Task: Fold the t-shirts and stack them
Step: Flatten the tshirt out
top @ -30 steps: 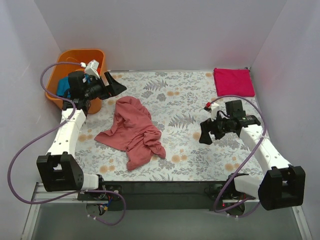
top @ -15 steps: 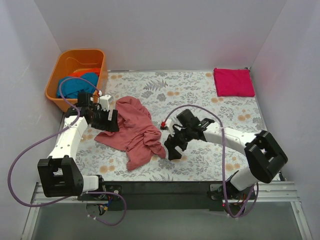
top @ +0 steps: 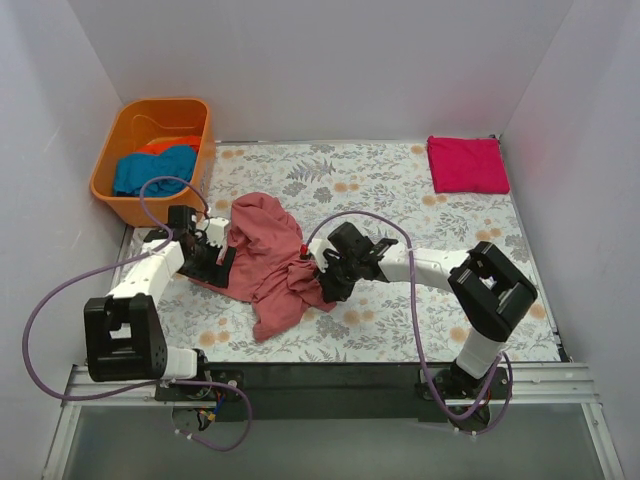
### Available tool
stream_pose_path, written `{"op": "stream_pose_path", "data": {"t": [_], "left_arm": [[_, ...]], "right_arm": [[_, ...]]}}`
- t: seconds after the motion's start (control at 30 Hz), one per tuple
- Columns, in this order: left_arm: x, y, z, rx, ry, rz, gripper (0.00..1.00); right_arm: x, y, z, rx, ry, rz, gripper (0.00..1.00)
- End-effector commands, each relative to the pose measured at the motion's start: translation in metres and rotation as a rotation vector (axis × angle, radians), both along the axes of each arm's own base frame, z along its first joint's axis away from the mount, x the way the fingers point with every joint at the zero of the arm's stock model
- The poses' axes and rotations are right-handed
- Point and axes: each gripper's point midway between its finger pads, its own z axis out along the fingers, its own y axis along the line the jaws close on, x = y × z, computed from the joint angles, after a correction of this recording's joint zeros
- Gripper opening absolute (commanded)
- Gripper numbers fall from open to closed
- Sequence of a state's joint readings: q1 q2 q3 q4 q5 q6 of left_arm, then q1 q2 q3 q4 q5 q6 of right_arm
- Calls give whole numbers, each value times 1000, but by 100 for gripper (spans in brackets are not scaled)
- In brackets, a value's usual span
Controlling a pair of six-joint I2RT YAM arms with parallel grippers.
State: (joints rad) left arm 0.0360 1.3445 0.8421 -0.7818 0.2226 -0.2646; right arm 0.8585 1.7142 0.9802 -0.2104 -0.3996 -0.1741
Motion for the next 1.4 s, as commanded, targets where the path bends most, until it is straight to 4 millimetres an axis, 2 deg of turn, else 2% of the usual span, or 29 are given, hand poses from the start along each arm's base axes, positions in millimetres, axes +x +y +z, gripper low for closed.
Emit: {"op": "stream_pose_path", "data": {"t": [0.0, 0.1, 0.13, 0.17, 0.23, 0.27, 0.33, 0.4, 0.43, 0.47, 0.5, 0.53, 0.6, 0.63, 0.7, 0.73, 0.8, 0.83, 0.87, 0.9, 0.93, 0.97, 1.0, 1.03, 1.07, 1.1, 1.17, 1.23, 1.37], "left_arm": [[24, 17, -7, 81, -72, 42, 79], [27, 19, -18, 94, -59, 59, 79], [27, 19, -21, 90, -56, 61, 79], [27, 18, -23, 83, -51, 61, 78], [26, 15, -34, 74, -31, 64, 78], [26, 13, -38, 71, -22, 68, 77], [27, 12, -47, 62, -4, 74, 74], [25, 9, -53, 54, 21, 75, 59], [25, 7, -59, 44, 46, 74, 40], [25, 5, -60, 39, 55, 75, 40], [21, 3, -61, 28, 82, 78, 13], [29, -1, -54, 2, 73, 80, 3], [31, -10, -35, -44, 73, 76, 0], [54, -16, -6, -86, -1, 85, 0], [77, -24, 49, -142, -126, 88, 0], [104, -28, 99, -176, -250, 102, 0], [128, -31, 160, -225, -386, 120, 0], [138, -31, 189, -259, -447, 160, 0], [156, -27, 247, -279, -607, 163, 0], [161, -25, 271, -292, -672, 172, 0], [166, -23, 298, -303, -743, 183, 0], [170, -20, 336, -316, -839, 197, 0], [175, -17, 362, -322, -913, 202, 0], [176, -16, 379, -327, -955, 209, 0], [179, -11, 399, -334, -1013, 230, 0], [175, -8, 428, -339, -1087, 233, 0], [170, -2, 460, -339, -1187, 242, 0], [152, 2, 492, -332, -1286, 257, 0], [114, 4, 537, -347, -1431, 266, 0]], "right_arm": [[18, 1, 17, 25, -76, -42, 2], [22, -24, 31, 13, -118, -65, 1], [25, -30, 48, 42, -151, -77, 1], [24, -43, 46, 24, -158, -76, 1], [36, -64, 66, 40, -221, -122, 1], [43, -81, 67, 18, -234, -140, 1], [48, -99, 77, 4, -267, -161, 1], [54, -122, 75, -26, -278, -187, 1], [58, -131, 79, -28, -295, -208, 1], [58, -137, 77, -39, -301, -212, 1], [56, -145, 75, -61, -304, -199, 1], [55, -150, 79, -65, -317, -203, 1], [59, -165, 82, -106, -347, -209, 1], [62, -172, 88, -115, -373, -216, 1], [79, -194, 101, -151, -424, -274, 1], [91, -201, 119, -153, -482, -281, 1], [116, -227, 138, -185, -537, -354, 1], [134, -234, 166, -181, -612, -373, 1], [147, -252, 178, -195, -639, -426, 1], [158, -260, 184, -206, -649, -447, 1], [173, -268, 215, -202, -725, -472, 1], [182, -284, 227, -216, -750, -514, 1], [192, -292, 239, -222, -771, -537, 1], [198, -305, 252, -229, -798, -573, 1], [205, -311, 281, -226, -865, -591, 1], [209, -313, 291, -225, -889, -595, 1], [211, -330, 323, -243, -967, -633, 1], [205, -334, 345, -246, -1024, -645, 1], [186, -338, 388, -232, -1147, -665, 1]]}}
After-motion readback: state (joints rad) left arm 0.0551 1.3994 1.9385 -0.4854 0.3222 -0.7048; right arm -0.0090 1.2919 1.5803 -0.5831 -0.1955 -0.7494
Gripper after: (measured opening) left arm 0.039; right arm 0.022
